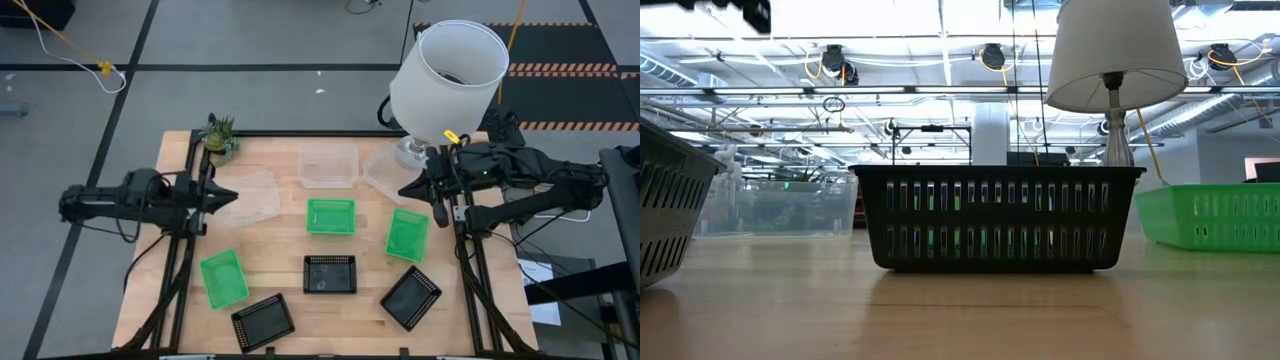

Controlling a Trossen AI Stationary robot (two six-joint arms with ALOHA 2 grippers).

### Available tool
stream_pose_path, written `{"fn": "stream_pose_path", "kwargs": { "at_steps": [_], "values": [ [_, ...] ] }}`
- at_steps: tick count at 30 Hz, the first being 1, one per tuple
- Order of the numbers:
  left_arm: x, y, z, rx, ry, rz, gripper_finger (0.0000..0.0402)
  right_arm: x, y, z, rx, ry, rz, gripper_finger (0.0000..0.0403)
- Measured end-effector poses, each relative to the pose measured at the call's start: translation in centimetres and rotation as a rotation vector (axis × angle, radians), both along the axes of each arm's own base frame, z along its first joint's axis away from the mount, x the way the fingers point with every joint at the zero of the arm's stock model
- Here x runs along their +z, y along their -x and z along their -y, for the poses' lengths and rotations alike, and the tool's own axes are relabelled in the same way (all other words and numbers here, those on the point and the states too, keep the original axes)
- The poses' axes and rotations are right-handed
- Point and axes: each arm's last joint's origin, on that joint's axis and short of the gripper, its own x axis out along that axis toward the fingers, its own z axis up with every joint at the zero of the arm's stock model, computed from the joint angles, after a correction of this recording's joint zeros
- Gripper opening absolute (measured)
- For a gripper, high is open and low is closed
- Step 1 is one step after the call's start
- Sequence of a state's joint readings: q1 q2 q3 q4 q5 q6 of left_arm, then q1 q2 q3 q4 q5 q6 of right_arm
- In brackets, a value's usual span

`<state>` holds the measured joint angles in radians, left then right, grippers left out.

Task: Stack baskets by color
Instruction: Stack the right green bin on top of the middle green bin

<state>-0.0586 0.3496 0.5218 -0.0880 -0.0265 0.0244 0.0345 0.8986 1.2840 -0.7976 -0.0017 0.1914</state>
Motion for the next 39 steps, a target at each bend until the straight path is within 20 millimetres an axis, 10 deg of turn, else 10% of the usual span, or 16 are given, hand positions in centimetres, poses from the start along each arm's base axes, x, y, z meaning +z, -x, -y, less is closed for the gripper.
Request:
{"fn": "stream_pose_path", "kwargs": {
  "at_steps": [16, 39],
  "values": [
    [11.1, -4.1, 0.3, -0.001, 0.006, -0.382, 0.0037, -5.0, -1.8, -0.1, -0.018, -0.029, -0.074, 0.0],
    [0.3, -13.8, 2.6, -0.039, -0.051, -0.595, 0.0037, -14.0, -2.5, -4.1, -0.151, -0.192, -0.267, 0.0005]
  ]
}}
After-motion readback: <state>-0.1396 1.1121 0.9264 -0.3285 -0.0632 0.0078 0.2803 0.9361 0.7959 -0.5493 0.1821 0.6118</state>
